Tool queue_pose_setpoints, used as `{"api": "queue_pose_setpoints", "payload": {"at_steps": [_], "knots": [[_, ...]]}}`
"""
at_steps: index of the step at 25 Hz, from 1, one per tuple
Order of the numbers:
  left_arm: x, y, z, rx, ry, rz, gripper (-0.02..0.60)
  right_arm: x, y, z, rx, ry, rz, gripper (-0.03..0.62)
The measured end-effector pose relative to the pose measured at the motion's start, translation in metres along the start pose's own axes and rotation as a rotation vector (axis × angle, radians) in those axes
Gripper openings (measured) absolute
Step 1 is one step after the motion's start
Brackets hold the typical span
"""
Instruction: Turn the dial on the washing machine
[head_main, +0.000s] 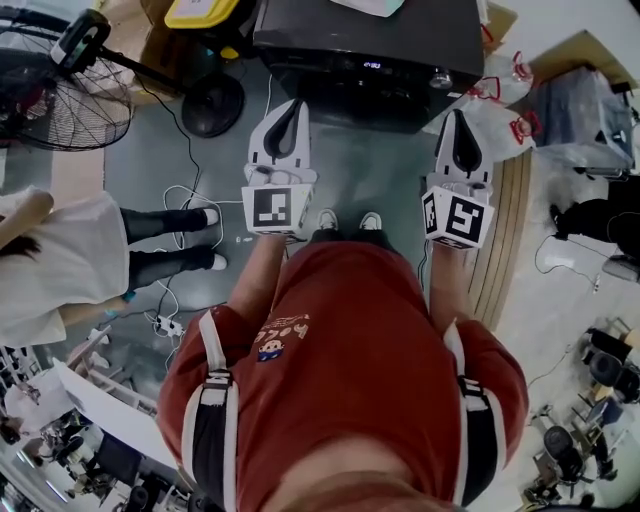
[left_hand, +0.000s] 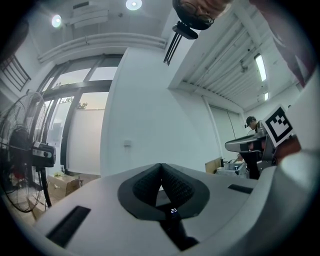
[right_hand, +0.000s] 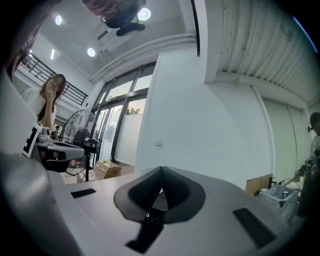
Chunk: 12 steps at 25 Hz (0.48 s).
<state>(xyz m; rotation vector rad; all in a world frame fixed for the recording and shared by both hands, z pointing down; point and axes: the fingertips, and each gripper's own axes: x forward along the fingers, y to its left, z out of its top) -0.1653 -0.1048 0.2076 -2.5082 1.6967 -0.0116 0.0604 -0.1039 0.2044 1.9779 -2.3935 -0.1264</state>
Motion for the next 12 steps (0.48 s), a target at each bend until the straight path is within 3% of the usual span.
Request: {"api": "queue_pose_setpoints", "payload": {"at_steps": [12], "knots": [[0.020, -0.013, 0.003, 0.008, -0.011, -0.019, 0.015, 0.008, -0.020, -0.006, 0.002, 0.014, -0.002, 0.006]]}}
